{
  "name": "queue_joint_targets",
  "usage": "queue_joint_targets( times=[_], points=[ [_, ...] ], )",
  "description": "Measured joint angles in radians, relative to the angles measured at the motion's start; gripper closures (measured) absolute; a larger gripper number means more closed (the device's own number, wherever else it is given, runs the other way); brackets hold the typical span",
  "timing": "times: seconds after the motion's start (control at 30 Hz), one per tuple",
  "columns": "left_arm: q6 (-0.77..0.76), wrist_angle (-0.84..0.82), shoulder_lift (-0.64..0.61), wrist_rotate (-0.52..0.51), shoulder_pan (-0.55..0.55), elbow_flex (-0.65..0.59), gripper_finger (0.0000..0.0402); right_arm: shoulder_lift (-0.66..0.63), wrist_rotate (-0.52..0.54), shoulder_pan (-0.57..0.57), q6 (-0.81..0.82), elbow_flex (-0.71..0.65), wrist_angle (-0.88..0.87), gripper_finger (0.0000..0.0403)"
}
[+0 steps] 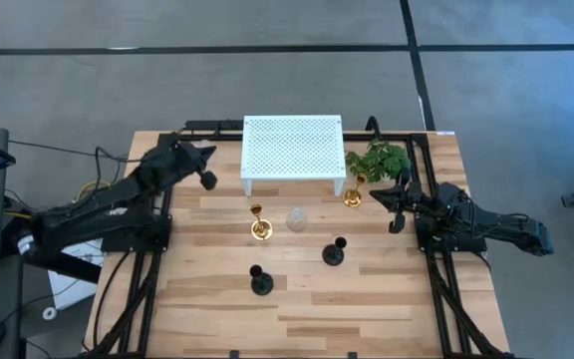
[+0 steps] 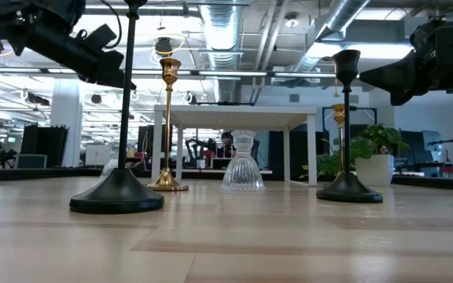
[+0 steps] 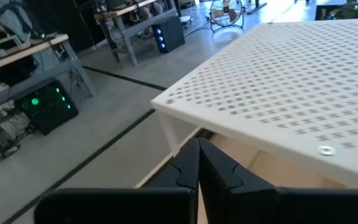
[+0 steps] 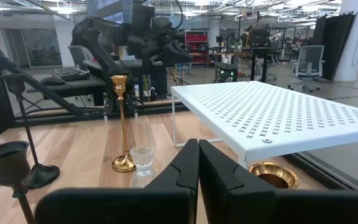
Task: Pick & Place candle stick holders
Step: Put the top transparent candle holder on the shelf
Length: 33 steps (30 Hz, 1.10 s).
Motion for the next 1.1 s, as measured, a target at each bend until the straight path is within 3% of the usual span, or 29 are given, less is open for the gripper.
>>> queue_joint_targets(
  times=[0.23, 0.47, 0.9, 1.1],
  points=[
    [-0.049, 0.0, 0.001, 0.175, 0.209, 0.0, 0.0399, 0.0, 0.0, 0.0, 0.0, 0.0, 0.0, 0.0403],
    [-0.105, 0.0, 0.005, 0.329, 0.342, 0.0, 0.0398, 0.0, 0.0, 0.0, 0.0, 0.0, 0.0, 0.0403],
    [-0.226, 0.0, 0.081, 0.54, 0.457, 0.0, 0.0398, 0.0, 0.0, 0.0, 0.0, 0.0, 0.0, 0.0403],
    [-0.26, 0.0, 0.21, 0.545, 0.466, -0.001, 0.0397, 0.0, 0.0, 0.0, 0.0, 0.0, 0.0, 0.0403]
  ],
)
